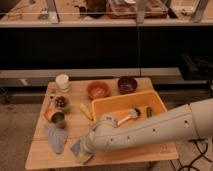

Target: Place sponge in purple bowl

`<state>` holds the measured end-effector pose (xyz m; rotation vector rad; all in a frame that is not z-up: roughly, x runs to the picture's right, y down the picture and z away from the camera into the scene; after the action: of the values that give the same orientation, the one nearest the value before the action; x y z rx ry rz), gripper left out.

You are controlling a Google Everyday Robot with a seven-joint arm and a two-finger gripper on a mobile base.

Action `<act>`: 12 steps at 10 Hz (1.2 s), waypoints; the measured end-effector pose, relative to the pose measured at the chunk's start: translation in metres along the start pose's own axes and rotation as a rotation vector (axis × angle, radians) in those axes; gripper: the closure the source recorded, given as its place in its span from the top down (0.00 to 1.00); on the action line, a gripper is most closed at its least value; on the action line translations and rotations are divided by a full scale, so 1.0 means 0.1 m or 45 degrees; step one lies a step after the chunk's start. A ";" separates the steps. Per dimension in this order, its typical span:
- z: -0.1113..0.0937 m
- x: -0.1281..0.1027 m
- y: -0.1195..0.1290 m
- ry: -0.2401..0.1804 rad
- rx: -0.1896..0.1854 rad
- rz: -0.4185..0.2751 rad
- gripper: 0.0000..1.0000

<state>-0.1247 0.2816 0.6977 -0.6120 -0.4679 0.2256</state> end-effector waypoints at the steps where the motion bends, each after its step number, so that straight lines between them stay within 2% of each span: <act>1: 0.04 0.04 -0.01 0.013 0.001 0.017 0.65; 4: 0.13 0.14 -0.03 0.044 -0.002 0.053 0.65; 10: 0.32 0.20 0.02 0.074 -0.051 0.080 0.65; 12: 0.41 0.28 0.02 0.096 -0.049 0.142 0.65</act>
<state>-0.1201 0.3132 0.7357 -0.6830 -0.3664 0.2992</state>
